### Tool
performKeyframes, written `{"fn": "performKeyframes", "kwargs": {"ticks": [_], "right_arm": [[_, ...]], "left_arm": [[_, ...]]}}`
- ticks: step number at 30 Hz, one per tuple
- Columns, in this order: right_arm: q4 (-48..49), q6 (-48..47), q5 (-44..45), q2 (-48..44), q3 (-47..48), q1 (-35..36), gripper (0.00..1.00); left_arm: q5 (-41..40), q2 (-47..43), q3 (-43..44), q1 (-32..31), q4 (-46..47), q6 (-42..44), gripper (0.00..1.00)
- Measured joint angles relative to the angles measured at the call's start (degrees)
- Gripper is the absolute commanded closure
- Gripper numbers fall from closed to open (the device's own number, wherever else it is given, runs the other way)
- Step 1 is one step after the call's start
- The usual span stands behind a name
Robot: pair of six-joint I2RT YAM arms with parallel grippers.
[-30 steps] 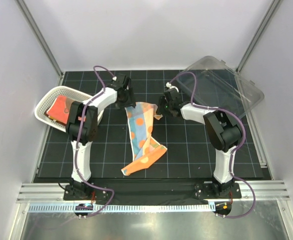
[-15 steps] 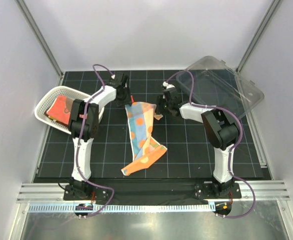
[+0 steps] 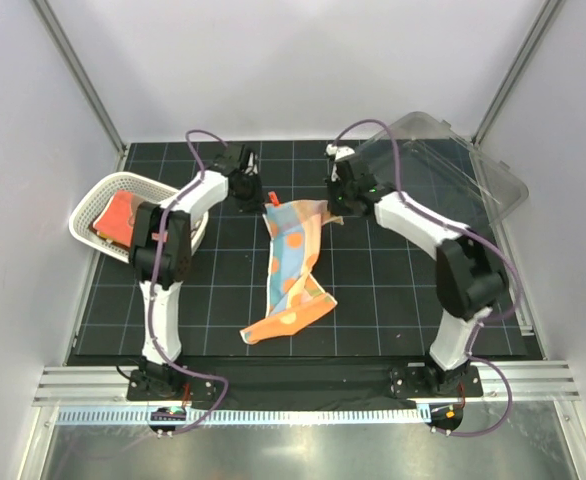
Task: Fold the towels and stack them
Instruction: Flatten out the crumpled towel
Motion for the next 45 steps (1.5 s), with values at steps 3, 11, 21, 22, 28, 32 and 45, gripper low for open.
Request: {"fn": "performKeyframes", "kwargs": {"ticks": [3, 11, 21, 22, 28, 32, 45], "right_arm": [[-5.31, -3.63, 1.01, -9.49, -0.15, 0.57, 0.98], [-11.91, -3.80, 3.15, -27.19, -15.26, 10.64, 0.85], [-20.41, 10.67, 3.63, -37.77, -30.60, 13.88, 0.45], [-20.24, 12.98, 4.28, -39.28, -30.34, 13.92, 0.44], [-10.58, 29.57, 7.78, -42.49, -32.50, 13.94, 0.43], [-3.96, 31.63, 5.14, -37.59, -35.76, 12.52, 0.44], [13.09, 31.15, -9.35, -27.63, -42.29, 2.89, 0.44]], "left_arm": [[0.22, -7.56, -5.01, -0.02, 0.09, -0.42, 1.00], [-0.28, -29.03, -26.69, -4.37, 3.41, -3.91, 1.00], [-4.35, -33.31, -45.64, -11.08, 2.73, -5.22, 1.00], [-5.05, -34.21, -45.92, -11.17, 2.69, -5.22, 1.00], [-9.40, -38.77, -46.56, -11.21, 3.02, -5.18, 1.00], [-10.49, -39.50, -46.95, -11.21, 3.06, -5.16, 1.00], [-10.73, -39.26, -47.01, -11.21, 3.23, -5.14, 1.00]]}}
